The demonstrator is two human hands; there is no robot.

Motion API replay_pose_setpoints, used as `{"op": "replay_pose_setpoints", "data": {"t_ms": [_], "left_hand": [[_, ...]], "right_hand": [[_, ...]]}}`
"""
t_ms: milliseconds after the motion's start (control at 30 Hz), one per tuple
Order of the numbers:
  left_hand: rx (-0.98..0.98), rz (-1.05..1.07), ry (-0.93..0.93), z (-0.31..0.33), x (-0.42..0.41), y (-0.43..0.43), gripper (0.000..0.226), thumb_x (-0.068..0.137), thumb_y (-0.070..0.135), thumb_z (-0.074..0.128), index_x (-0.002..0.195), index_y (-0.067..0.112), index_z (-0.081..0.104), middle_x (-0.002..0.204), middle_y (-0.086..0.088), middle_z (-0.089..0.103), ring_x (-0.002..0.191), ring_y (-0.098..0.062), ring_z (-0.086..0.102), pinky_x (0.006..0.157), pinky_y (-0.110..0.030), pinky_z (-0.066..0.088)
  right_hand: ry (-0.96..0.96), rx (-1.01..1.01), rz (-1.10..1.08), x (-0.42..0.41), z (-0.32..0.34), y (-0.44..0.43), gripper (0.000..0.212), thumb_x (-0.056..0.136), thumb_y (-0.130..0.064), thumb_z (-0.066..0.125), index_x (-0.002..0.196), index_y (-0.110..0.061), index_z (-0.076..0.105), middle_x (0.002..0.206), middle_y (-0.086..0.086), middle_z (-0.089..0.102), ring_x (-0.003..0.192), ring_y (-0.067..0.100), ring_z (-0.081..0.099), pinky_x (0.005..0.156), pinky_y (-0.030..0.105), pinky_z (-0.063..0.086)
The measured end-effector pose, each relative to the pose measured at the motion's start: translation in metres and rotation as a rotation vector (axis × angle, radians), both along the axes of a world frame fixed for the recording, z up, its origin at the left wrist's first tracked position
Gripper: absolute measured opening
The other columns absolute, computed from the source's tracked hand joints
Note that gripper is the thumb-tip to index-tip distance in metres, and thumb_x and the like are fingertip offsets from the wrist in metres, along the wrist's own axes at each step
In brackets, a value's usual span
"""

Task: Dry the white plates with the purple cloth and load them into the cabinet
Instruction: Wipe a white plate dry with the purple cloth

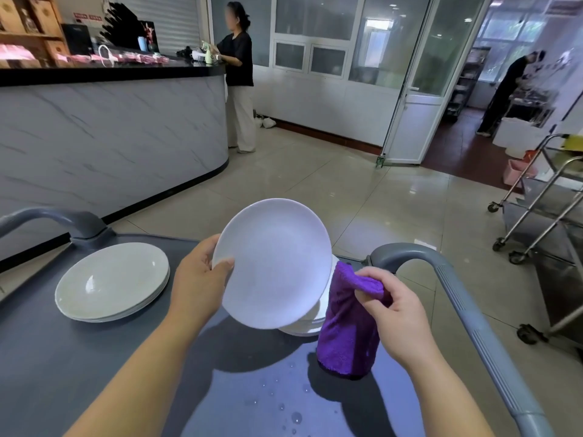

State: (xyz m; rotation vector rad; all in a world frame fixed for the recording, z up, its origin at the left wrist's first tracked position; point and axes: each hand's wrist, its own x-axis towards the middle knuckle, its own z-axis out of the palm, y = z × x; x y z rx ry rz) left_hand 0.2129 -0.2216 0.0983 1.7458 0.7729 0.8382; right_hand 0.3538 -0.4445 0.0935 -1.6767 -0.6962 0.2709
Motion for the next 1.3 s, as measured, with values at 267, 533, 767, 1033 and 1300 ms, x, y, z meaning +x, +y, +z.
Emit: {"op": "replay_pose_setpoints", "data": {"t_ms": [267, 533, 767, 1033, 1300], "left_hand": [[-0.046, -0.093, 0.000, 0.002, -0.007, -0.011, 0.051, 0.089, 0.008, 0.054, 0.088, 0.058, 0.063, 0.087, 0.024, 0.069, 0.082, -0.007, 0.066, 0.058, -0.025, 0.051], [-0.116, -0.210, -0.084, 0.011, -0.011, -0.030, 0.038, 0.084, 0.017, 0.054, 0.099, 0.049, 0.068, 0.095, 0.010, 0.073, 0.088, -0.021, 0.069, 0.081, -0.048, 0.055], [-0.188, -0.204, -0.139, 0.019, -0.009, -0.043, 0.037, 0.080, 0.017, 0.056, 0.089, 0.048, 0.072, 0.087, 0.006, 0.074, 0.083, -0.029, 0.070, 0.078, -0.052, 0.055], [-0.203, -0.186, -0.165, 0.016, -0.006, -0.053, 0.055, 0.091, 0.001, 0.053, 0.083, 0.051, 0.072, 0.086, 0.008, 0.075, 0.079, -0.019, 0.071, 0.076, -0.043, 0.056], [-0.270, -0.096, -0.295, 0.008, -0.003, -0.055, 0.048, 0.090, -0.002, 0.053, 0.084, 0.039, 0.076, 0.084, 0.007, 0.075, 0.074, -0.013, 0.070, 0.064, -0.030, 0.056]], "right_hand": [[-0.122, -0.061, 0.270, 0.001, 0.045, 0.019, 0.046, 0.089, 0.007, 0.059, 0.086, -0.038, 0.069, 0.085, -0.017, 0.066, 0.079, 0.004, 0.058, 0.074, 0.016, 0.047], [-0.360, -0.129, -0.135, 0.021, 0.048, 0.045, 0.038, 0.083, -0.003, 0.068, 0.105, -0.032, 0.056, 0.110, -0.008, 0.060, 0.098, 0.007, 0.059, 0.091, 0.023, 0.045], [-0.578, -0.244, -0.535, 0.014, 0.021, 0.056, 0.035, 0.086, -0.019, 0.069, 0.116, -0.007, 0.055, 0.118, 0.013, 0.045, 0.108, 0.031, 0.043, 0.085, 0.034, 0.034], [-0.479, -0.471, -0.276, 0.011, 0.002, 0.051, 0.055, 0.098, -0.051, 0.028, 0.151, -0.043, 0.016, 0.143, 0.001, 0.033, 0.111, 0.030, 0.053, 0.082, 0.039, 0.046], [-0.339, -0.440, -0.342, 0.001, 0.009, 0.048, 0.063, 0.091, -0.062, 0.042, 0.145, -0.058, 0.009, 0.102, 0.000, 0.051, 0.090, 0.019, 0.047, 0.077, 0.033, 0.036]]}}
